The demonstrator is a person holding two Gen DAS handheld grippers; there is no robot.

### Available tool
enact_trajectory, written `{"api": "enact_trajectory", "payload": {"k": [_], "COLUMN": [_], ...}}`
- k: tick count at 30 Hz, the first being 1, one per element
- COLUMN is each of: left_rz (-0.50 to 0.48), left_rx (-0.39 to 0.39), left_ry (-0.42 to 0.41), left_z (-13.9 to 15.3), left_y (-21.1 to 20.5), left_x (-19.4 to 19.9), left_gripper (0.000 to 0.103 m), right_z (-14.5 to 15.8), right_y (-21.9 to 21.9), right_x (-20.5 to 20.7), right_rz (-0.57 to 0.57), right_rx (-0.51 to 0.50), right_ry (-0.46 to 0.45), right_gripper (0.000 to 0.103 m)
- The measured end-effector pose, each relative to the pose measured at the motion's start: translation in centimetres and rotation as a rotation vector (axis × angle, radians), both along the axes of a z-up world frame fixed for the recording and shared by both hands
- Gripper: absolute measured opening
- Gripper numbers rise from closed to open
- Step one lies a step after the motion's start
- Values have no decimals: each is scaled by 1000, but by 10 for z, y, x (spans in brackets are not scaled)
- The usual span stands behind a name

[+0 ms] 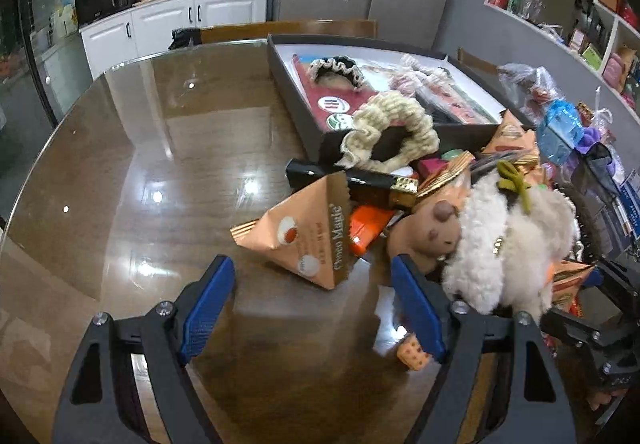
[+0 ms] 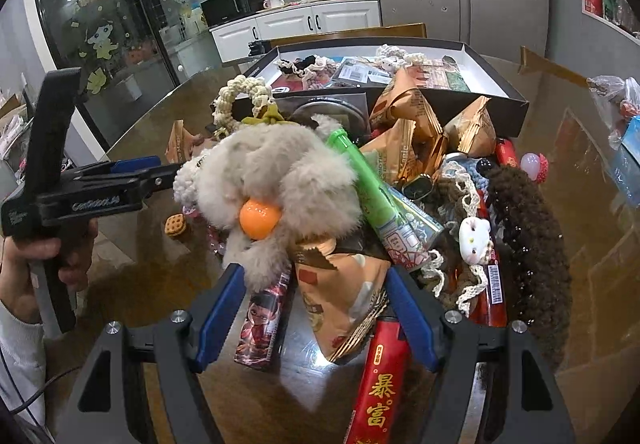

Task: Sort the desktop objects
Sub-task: 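Return both grippers to the heap and close the left gripper on the Choco Magic packet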

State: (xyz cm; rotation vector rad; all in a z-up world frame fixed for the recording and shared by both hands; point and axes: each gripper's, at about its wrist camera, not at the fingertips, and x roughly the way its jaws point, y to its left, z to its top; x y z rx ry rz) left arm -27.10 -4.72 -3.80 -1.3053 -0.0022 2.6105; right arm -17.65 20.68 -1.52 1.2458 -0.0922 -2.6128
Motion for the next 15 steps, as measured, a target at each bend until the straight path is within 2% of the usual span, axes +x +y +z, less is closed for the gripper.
{"api": "enact_trajectory", "payload": {"k": [2, 3, 4, 5, 7, 10, 12, 15], "left_rz": [-2, -4, -5, -4, 5, 8, 4, 0], "left_rx": [-60, -83, -91, -77, -53, -22, -5, 0], "left_ry": [8, 13, 18, 18, 17, 15, 15, 32], "left_z": [0, 0, 0, 1, 1, 1, 1, 3], "left_y": [5, 7, 9, 8, 6, 2, 1, 1], "left_x": [-2, -2, -2, -2, -2, 0, 2, 6], "left_gripper": [51, 44, 33, 27, 21, 17, 17, 17], "right_z": [0, 0, 0, 0, 0, 1, 1, 1], "right_y": [0, 0, 0, -1, -1, 0, 1, 6], "right_x": [0, 0, 0, 0, 1, 2, 2, 3], "right_rz": [0, 0, -1, 1, 2, 2, -15, -24], "right_rx": [0, 1, 4, 7, 2, -5, 3, -3], "right_ry": [-1, 0, 0, 1, 3, 1, 1, -2], "right_gripper": [75, 75, 74, 70, 67, 61, 42, 41]}}
